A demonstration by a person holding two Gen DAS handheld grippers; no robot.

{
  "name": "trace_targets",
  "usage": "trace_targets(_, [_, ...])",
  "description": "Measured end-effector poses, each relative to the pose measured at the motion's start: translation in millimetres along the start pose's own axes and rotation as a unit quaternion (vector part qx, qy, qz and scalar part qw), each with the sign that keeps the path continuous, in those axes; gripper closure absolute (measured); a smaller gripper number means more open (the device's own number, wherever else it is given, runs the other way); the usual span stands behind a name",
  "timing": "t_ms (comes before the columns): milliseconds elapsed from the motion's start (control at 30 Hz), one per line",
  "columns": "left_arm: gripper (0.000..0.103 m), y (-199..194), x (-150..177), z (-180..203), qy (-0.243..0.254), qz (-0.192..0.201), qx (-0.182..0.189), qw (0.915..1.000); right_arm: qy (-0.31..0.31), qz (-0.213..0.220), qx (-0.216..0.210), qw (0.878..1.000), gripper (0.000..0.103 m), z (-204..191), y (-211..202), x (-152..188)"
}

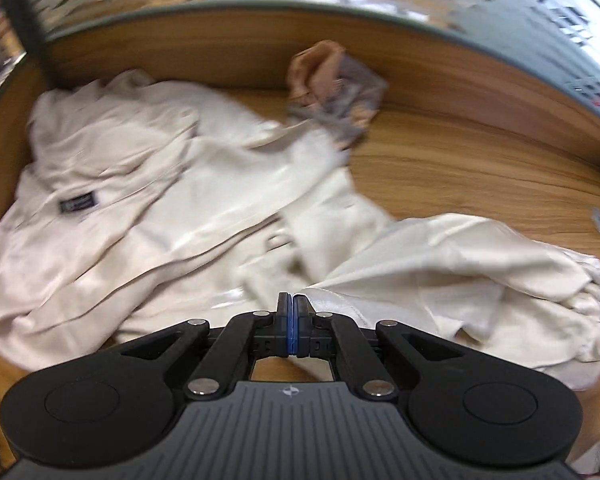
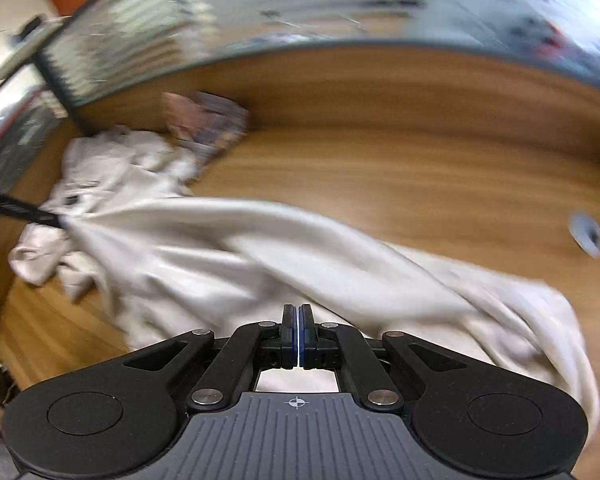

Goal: Fold clothes

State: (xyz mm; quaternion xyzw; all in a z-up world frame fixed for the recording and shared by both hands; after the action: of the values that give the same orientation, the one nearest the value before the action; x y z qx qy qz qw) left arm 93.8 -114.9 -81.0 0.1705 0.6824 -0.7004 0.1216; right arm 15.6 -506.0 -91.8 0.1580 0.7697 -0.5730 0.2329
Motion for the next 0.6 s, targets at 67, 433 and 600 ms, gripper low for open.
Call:
trace_targets(67, [0.102, -2.0, 4.0, -2.1, -0.007, 0.002, 0.013, 0.9999, 0.023, -0.007, 0.025, 0.999, 0.099, 23.2, -3.6, 13.7])
trace_targets(433, [0.064, -15.4, 17.1, 96.5, 0.015, 0.016, 0.076, 0.9969, 0.092, -0.017, 0.102, 0.99, 0.077, 114.8, -18.9, 45.1])
trace_targets(600, [0.064, -7.3, 22.9, 153.2, 0.035, 0.004, 0.101, 0.9942, 0.084, -0.02, 0.091, 0.992, 0.076, 131.6, -7.2, 45.5])
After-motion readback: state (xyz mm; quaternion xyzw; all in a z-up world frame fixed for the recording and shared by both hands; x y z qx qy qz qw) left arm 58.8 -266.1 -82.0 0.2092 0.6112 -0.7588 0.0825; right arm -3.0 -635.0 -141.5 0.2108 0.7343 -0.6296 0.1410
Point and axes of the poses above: each gripper's, at about its wrist camera, not at the fingertips, and y roughly the way its jaws point, z to its right, x to its underside, the point moved 5 cm from there along y, roughly the way its jaws point, and after that the axes turned 3 degrees about z, right-handed, at the moved point
